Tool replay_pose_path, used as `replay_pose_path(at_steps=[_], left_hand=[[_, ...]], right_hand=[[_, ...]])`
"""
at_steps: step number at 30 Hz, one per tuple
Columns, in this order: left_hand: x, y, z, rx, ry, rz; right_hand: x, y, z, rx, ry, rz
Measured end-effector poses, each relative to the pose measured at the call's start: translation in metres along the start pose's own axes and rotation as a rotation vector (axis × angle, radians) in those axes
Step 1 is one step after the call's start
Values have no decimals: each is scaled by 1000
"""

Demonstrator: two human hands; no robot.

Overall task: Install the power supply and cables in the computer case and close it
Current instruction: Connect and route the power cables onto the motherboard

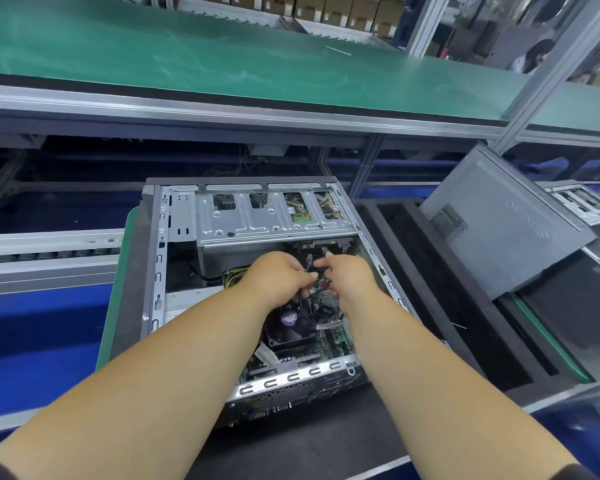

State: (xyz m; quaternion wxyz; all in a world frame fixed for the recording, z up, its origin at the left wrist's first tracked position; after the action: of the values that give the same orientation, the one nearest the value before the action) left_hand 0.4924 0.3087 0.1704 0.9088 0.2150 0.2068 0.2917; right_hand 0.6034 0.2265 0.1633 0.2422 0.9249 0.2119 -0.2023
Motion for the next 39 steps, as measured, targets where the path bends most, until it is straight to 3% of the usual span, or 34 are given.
replay_pose_path(at_steps=[9,39], left_hand=[[-2,-2,-1,-133,11,-23],[0,-2,-3,-143,24,28]], right_hand=[[6,4,4,192,22,200],[19,-4,0,244,-110,176]])
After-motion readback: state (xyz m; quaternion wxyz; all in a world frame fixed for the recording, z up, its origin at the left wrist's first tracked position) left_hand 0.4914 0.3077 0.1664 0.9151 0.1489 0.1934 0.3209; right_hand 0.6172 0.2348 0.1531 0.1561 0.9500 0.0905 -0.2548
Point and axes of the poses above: each hand's wrist, its own x-axis towards the middle knuckle, its own y-axis out of the back of the hand, z = x × y, the point moved 1 cm from there along x, towards the middle knuckle, and after that the axes turned 5 degrees about z, right-handed, at the moved point
